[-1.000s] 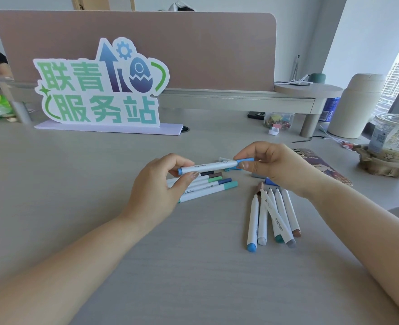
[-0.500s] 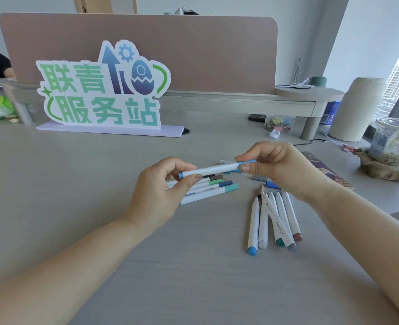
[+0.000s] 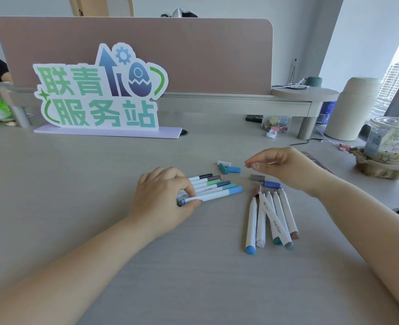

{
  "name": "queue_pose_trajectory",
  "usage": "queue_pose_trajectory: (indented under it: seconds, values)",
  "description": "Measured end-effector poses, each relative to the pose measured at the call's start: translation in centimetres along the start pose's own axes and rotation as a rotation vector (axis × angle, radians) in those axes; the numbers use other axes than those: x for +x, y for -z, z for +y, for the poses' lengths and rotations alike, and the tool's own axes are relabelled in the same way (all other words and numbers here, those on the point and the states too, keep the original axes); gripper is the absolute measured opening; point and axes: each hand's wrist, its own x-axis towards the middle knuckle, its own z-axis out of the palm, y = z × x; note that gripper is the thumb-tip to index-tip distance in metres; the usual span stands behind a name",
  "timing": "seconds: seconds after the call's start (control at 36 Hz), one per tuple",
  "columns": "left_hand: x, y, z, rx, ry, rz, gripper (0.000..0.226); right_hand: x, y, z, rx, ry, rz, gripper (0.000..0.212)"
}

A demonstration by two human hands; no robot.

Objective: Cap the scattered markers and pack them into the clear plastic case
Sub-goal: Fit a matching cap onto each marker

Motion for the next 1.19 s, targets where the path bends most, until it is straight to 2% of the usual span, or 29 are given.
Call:
queue_pose_trajectory:
  seconds: [0.11,0.25,0.44,0.75,0.89,1.06,1.19]
  values:
    - [0.0,-0.1,0.0,0.019,0.036,-0.026,0.019,0.0,0.9,1.5,0.006,-0.128,0.040,0.011]
    - [-0.1,-0.4,0.3,-0.019,0.016,-0.034,0.022,0.2,1.1,2.2,-0.133,-0.221,0.025,0.004]
    - [-0.2,-0.9,0.9,-0.115,-0.101,-0.088,0.034,0.7,0.2,2.0,-0.277,-0.242,0.016,0.009]
    - [-0.6,-0.7,2.7,-0.223,-0.138,-0.188,0.043,0.7,-1.0,1.5,-0.504,-0.179,0.059,0.012]
    - [-0.7,-0.3,4.8,-0.297,-0.146,-0.266,0.051,-0.1,-0.5,1.7,-0.412,-0.132,0.179,0.013]
    - [-1.1,-0.9,8.3,-0.227,-0.348,-0.441,0.058,-2.2,0.0,1.0,-0.242,-0.037,0.291,0.009]
    - [-1.4,-1.8,8.8,-0.188,-0.372,-0.401,0.059,-6.3,0.9,1.7,-0.108,0.014,0.351,0.012]
